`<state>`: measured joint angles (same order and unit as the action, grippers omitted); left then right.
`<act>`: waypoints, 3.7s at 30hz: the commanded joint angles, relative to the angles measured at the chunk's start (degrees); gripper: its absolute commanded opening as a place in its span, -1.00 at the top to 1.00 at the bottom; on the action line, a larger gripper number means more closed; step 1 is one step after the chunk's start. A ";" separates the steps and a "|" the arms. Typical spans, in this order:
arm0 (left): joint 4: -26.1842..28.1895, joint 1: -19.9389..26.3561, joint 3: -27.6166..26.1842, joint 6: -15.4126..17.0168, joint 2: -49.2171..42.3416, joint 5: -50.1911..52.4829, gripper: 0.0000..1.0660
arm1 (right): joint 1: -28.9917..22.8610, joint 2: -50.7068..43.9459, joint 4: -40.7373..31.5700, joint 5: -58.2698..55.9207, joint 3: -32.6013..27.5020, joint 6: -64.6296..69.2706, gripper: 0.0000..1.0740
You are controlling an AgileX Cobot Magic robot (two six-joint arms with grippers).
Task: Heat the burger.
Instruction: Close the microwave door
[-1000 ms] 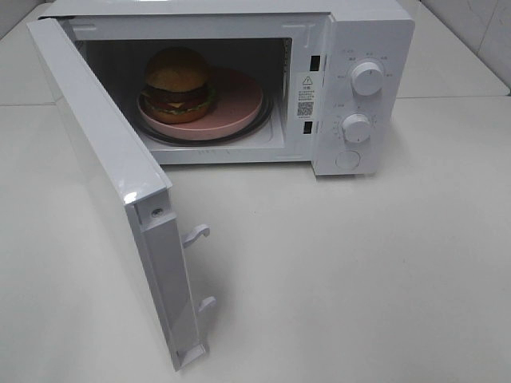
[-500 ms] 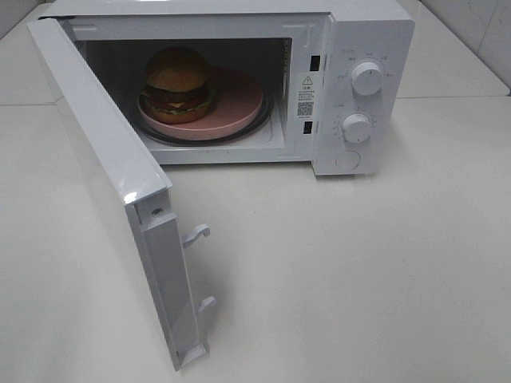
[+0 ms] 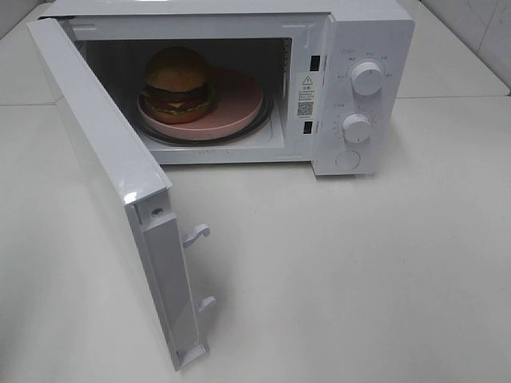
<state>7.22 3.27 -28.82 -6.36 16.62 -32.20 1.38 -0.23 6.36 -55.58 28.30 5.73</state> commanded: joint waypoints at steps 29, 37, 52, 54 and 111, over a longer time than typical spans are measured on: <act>-12.49 0.00 17.65 13.58 39.13 72.02 1.00 | 0.40 -2.01 0.06 0.40 -0.06 -0.34 -0.42; -18.79 0.00 16.67 15.58 52.83 83.37 1.00 | 0.40 -2.01 0.06 0.40 -0.06 -0.34 -0.42; -28.82 0.00 8.59 18.39 67.78 85.89 1.00 | 0.40 -2.01 0.06 0.40 -0.06 -0.34 -0.42; -30.83 0.00 7.22 18.79 69.33 85.89 1.00 | 0.40 -2.01 0.06 0.40 -0.06 -0.34 -0.42; -3.55 -32.72 -14.32 10.14 89.95 83.71 1.00 | 0.40 -2.01 0.06 0.40 -0.06 -0.34 -0.42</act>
<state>2.64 -29.11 -42.63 4.13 106.63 51.80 1.38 -0.23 6.36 -55.58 28.30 5.73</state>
